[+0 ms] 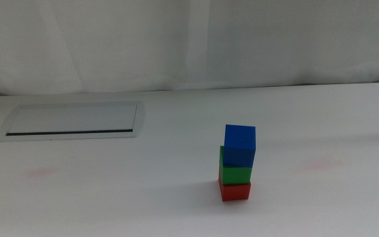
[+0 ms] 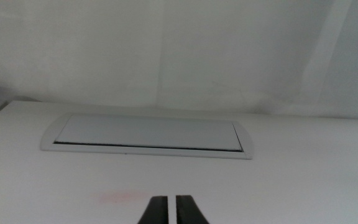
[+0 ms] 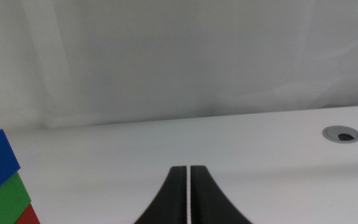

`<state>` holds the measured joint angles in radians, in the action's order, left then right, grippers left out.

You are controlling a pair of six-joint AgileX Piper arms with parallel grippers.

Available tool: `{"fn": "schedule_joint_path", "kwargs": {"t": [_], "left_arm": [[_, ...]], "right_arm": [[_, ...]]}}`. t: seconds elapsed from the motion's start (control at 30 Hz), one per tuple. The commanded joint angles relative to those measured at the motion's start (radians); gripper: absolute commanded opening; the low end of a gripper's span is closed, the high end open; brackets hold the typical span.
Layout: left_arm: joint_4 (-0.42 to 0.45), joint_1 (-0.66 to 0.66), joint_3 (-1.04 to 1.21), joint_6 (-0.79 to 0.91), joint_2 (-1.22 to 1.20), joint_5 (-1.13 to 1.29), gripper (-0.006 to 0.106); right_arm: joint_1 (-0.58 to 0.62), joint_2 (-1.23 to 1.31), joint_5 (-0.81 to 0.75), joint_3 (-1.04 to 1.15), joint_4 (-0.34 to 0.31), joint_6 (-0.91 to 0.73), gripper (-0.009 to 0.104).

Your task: Stack red cubes first, then green, then blue cubes in a specific spot.

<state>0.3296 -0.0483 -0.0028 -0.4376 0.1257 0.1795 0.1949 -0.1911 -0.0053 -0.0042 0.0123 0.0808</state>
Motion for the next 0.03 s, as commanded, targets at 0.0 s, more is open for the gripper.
{"fn": "schedule_joint_path", "kwargs": {"t": [0.0], "left_arm": [[0.001,-0.01,0.04,0.001,-0.003,-0.012,-0.002]], "right_arm": [[-0.006,-0.003,-0.009,0.037,-0.012,-0.006,-0.002]]}}
